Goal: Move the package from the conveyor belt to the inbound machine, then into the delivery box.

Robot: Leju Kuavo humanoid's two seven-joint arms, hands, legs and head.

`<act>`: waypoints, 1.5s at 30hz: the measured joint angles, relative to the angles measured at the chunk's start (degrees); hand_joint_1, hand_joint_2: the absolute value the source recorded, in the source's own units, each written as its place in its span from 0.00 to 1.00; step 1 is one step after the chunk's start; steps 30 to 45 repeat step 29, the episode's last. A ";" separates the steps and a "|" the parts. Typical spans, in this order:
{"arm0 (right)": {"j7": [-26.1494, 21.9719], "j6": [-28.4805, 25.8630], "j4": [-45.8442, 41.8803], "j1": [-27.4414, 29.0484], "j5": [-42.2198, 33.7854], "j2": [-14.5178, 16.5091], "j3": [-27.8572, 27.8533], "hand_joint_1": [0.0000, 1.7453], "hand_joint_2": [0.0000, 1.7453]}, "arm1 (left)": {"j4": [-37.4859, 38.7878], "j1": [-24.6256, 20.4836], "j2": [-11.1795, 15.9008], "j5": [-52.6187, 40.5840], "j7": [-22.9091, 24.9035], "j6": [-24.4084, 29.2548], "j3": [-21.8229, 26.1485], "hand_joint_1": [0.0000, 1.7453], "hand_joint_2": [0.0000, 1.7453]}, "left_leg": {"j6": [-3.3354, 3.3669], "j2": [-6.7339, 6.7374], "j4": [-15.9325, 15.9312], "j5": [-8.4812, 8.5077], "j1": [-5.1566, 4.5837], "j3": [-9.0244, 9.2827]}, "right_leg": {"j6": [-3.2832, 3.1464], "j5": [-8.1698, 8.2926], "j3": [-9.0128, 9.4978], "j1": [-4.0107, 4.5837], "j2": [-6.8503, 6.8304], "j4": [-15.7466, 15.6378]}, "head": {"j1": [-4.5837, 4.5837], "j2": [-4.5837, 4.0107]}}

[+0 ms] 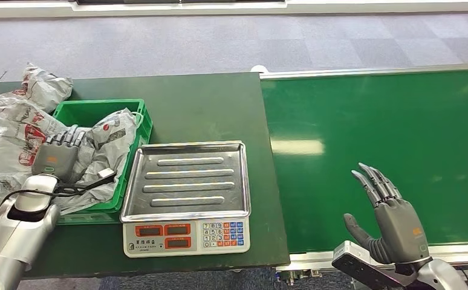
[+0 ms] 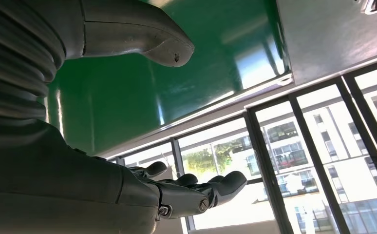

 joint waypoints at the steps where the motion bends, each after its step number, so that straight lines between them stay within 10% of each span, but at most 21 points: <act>1: 0.00 0.00 0.00 0.00 -0.01 0.01 0.00 0.00 1.00 | 0.35 -0.09 -0.14 -0.01 0.02 0.01 0.00 0.00 0.00 | 0.00 0.00 0.00 0.00 0.00 0.00 | 0.00 0.00 0.00 0.00 0.00 0.00 | 0.00 0.00; 13: 0.20 0.53 -0.01 0.06 -1.61 -0.40 0.00 0.00 1.00 | -1.56 0.29 -0.39 5.24 -0.46 2.20 1.66 0.00 0.00 | 0.00 -0.01 0.02 0.01 0.03 0.00 | 0.00 0.01 0.00 0.03 0.01 0.00 | -0.01 0.00; 21: 0.43 -0.41 -0.42 1.00 -0.74 -0.49 0.00 0.00 1.00 | -20.41 1.48 0.81 22.01 -3.82 5.77 10.02 0.00 0.00 | 0.00 0.00 0.03 0.00 0.06 -0.11 | 0.00 0.00 -0.08 0.05 0.02 0.00 | 0.00 0.00; 29: 1.40 -4.81 -3.18 6.22 2.21 1.28 0.00 0.00 1.00 | -41.44 10.44 -1.91 36.61 -11.44 20.39 16.22 0.00 0.00 | 0.05 0.02 0.01 -0.14 0.04 -0.09 | 0.04 -0.14 -0.11 0.04 0.04 -0.01 | 0.00 0.00; 45: 1.40 -4.81 -3.18 6.22 2.21 1.28 0.00 0.00 1.00 | -41.44 10.44 -1.91 36.61 -11.44 20.39 16.22 0.00 0.00 | 0.05 0.02 0.01 -0.14 0.04 -0.09 | 0.04 -0.14 -0.11 0.04 0.04 -0.01 | 0.00 0.00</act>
